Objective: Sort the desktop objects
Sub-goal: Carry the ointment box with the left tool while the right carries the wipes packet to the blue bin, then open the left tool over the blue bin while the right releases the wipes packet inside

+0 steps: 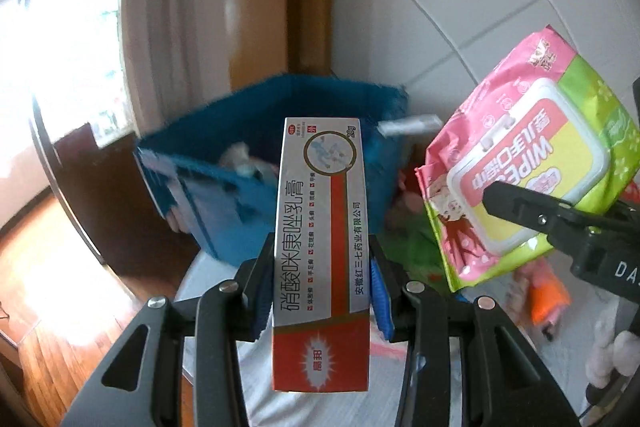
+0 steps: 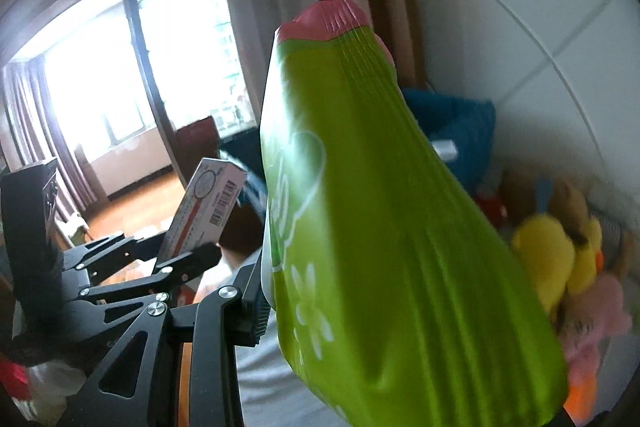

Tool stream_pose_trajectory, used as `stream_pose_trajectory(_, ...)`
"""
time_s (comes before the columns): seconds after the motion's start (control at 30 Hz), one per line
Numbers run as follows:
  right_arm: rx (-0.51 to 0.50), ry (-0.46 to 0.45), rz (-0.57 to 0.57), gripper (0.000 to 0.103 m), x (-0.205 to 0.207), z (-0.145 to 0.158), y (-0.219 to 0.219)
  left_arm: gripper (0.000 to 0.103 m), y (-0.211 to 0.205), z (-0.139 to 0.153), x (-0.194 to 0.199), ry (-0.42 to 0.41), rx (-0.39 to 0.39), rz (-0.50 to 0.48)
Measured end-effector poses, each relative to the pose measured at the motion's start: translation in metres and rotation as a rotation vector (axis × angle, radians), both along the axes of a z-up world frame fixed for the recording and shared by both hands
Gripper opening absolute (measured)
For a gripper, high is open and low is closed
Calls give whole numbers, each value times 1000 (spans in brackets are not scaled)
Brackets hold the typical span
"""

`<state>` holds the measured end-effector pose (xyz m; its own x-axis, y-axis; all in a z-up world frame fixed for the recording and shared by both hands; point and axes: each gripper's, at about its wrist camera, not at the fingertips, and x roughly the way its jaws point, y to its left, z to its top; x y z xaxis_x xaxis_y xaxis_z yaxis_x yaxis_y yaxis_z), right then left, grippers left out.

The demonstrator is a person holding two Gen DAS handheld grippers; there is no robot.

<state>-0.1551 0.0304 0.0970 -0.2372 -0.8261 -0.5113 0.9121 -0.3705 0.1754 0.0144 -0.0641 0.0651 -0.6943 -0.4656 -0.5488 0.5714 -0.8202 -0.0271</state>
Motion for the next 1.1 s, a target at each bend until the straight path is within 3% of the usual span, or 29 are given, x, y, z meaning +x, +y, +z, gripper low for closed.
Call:
stream_pose_trajectory(0.27,13,-26,-57,35,-45,1,-112,40,-114,20,-49,0,-32,-14)
stream_pose_trajectory(0.47,40,-52,-109,36,-78,-6,-188,40,-199,4,-101,-61,3,-92)
stream_pose_trajectory(0.7,144,-74,-186,36,-102,-41,-236,40,-246,-24,-133,-94,52,-153)
stream_pose_trajectory(0.73,148,-66,-200,38,-104,-43,-238,40,-249,-27,-136,-99,52,-161)
stream_pose_trajectory(0.8,146,-35,-232,52,-106,-43,-242,41,-255,-32,-139,-104,70,-170)
stream_pose_trajectory(0.83,146,-25,-243,71,-105,-42,-242,53,-257,-35,-140,-104,75,-168)
stream_pose_trajectory(0.87,147,-18,-251,90,-103,-40,-242,76,-259,-37,-140,-103,78,-165)
stream_pose_trajectory(0.93,148,-4,-267,100,-98,-36,-243,100,-261,-38,-138,-92,74,-154)
stream_pose_trajectory(1.1,151,31,-307,102,-86,-26,-243,102,-267,-38,-134,-80,81,-148)
